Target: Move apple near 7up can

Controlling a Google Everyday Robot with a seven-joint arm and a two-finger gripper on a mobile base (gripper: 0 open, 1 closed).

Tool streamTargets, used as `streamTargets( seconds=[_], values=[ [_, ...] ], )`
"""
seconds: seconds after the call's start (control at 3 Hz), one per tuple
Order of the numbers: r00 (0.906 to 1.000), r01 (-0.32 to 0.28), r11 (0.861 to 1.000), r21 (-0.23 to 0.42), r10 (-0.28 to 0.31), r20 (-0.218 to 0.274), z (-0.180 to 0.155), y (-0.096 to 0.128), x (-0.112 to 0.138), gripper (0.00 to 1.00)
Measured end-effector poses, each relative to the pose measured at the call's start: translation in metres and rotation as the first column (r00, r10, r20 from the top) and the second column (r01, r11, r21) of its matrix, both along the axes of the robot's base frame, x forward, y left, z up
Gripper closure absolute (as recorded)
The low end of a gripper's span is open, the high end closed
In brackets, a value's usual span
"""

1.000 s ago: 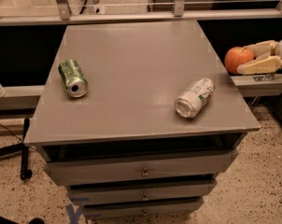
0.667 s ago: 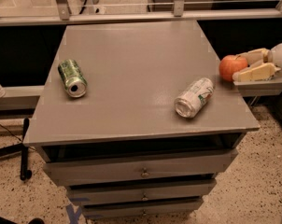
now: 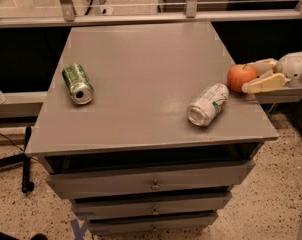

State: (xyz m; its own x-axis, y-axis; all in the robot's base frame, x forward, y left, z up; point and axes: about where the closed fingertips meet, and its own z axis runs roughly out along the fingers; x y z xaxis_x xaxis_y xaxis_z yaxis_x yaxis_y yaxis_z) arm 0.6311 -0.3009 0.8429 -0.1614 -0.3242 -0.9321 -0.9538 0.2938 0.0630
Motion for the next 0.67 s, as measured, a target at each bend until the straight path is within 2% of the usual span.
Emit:
streamTargets(
  seconds=[0.33, 0.67],
  values=[
    [1.0000, 0.000, 1.000, 0.000, 0.000, 0.000, 0.0017, 0.0000, 0.0000, 0.83],
    [0.9998, -0.017, 1.000, 0.010, 0.017, -0.005, 0.0003, 0.0052, -0.0012, 0.59]
  ],
)
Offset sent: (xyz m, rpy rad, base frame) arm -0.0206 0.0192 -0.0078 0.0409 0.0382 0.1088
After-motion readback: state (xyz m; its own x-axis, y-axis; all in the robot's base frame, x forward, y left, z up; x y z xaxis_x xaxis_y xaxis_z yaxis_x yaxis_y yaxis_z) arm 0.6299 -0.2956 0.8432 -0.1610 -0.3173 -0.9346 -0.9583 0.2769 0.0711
